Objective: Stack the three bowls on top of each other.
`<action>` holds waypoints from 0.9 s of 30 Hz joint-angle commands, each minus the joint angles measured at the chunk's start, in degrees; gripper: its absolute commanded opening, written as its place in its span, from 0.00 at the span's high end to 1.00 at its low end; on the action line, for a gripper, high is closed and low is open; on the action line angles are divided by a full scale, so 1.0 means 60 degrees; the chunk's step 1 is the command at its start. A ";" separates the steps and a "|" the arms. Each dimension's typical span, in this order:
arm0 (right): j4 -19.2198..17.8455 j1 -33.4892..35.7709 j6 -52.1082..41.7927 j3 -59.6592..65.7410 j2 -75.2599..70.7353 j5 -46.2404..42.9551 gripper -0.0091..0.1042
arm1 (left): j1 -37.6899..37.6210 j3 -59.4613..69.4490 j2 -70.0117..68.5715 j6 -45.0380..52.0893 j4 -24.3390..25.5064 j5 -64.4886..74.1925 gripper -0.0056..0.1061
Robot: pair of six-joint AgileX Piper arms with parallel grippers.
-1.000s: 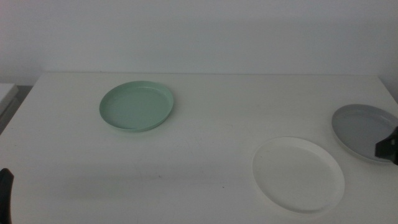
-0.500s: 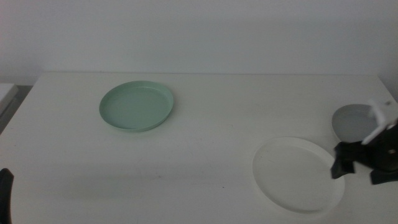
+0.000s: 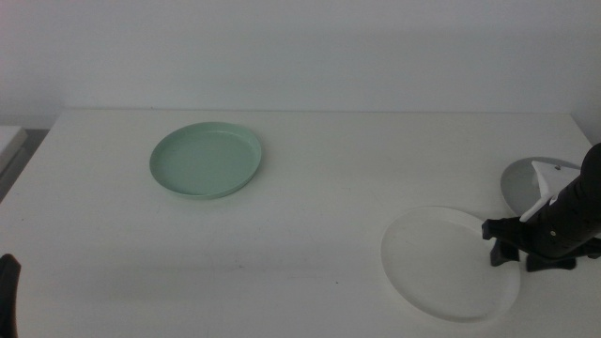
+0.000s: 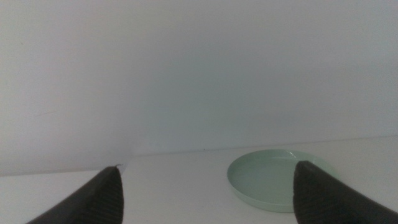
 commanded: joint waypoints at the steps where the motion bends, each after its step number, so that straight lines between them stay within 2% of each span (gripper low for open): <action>1: 0.0022 0.0021 0.0035 0.0006 0.0178 -0.0114 0.61 | 0.0009 0.0003 -0.0041 -0.0047 -0.0079 -0.0081 0.11; 6: 0.0022 0.0021 -0.0068 0.0006 0.0178 0.0173 0.94 | 0.0009 0.0003 -0.0041 -0.0047 -0.0079 -0.0081 0.11; 10: -0.0001 0.0021 -0.0068 -0.0241 -0.0015 0.0686 0.94 | 0.0009 0.0003 -0.0041 -0.0047 -0.0079 -0.0081 0.11; 17: 0.0077 0.0466 0.0263 -0.3297 -0.0278 0.2751 0.94 | 0.0009 0.0003 -0.0041 -0.0047 -0.0079 -0.0081 0.11; 22: 0.0119 0.1477 0.0578 -0.5479 0.0712 0.3700 0.94 | 0.0009 0.0003 -0.0041 -0.0047 -0.0079 -0.0081 0.11; 27: 0.0527 0.2562 0.0578 -0.6549 0.2013 0.3936 0.94 | 0.0009 0.0003 -0.0041 -0.0047 -0.0079 -0.0081 0.11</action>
